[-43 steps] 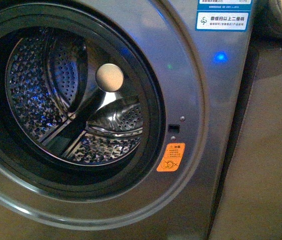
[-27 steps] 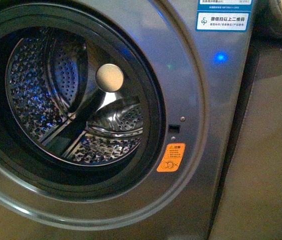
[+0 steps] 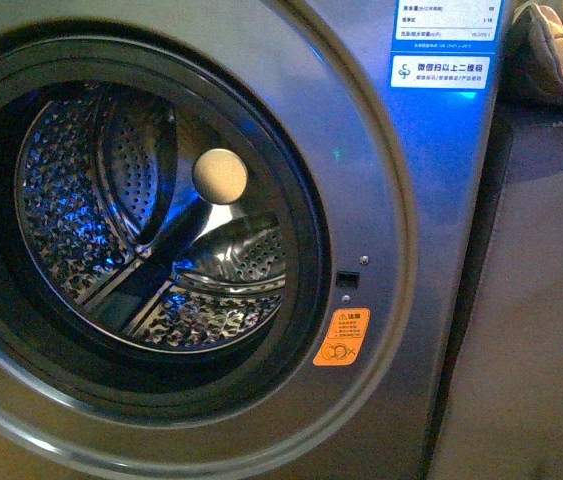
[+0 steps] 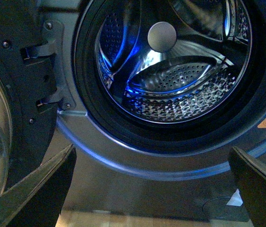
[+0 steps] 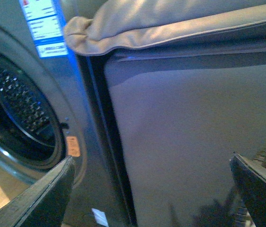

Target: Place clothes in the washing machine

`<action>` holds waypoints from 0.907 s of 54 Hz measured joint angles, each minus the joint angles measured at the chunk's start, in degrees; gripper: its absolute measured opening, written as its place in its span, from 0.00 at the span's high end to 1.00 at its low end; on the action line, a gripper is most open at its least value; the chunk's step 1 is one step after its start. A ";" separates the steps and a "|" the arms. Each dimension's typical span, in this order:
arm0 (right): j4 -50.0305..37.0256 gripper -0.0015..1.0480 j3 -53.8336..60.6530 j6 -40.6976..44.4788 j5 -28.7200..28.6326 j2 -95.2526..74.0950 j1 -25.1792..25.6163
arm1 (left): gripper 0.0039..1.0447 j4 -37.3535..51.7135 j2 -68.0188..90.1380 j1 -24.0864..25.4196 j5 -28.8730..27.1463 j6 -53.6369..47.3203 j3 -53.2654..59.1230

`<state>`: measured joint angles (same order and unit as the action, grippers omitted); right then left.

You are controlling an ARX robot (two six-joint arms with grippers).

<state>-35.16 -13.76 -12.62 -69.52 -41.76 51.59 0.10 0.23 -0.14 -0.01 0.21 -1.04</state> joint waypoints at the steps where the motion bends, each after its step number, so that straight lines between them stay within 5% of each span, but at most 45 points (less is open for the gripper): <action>1: -1.64 0.07 -0.46 -0.33 -0.24 -1.81 0.81 | 0.06 0.00 0.00 0.00 -0.07 0.00 0.00; 13: -6.80 0.07 -8.41 -0.68 2.56 -17.73 4.96 | 0.06 -0.02 -0.02 0.00 0.02 0.00 0.00; 24: 19.45 0.07 -25.86 13.97 17.57 -42.56 9.25 | 0.06 -0.02 -0.02 0.00 0.00 0.00 0.00; 31: 28.96 0.07 -30.93 23.43 22.40 -54.07 10.05 | 0.06 -0.02 -0.02 0.00 0.00 0.00 0.00; 49: 31.34 0.07 -40.68 40.98 37.38 -84.15 6.16 | 0.06 -0.02 -0.02 0.00 0.00 0.00 0.00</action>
<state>-3.81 -54.43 28.36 -32.14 -125.91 57.76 0.08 0.21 -0.14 -0.01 0.21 -1.04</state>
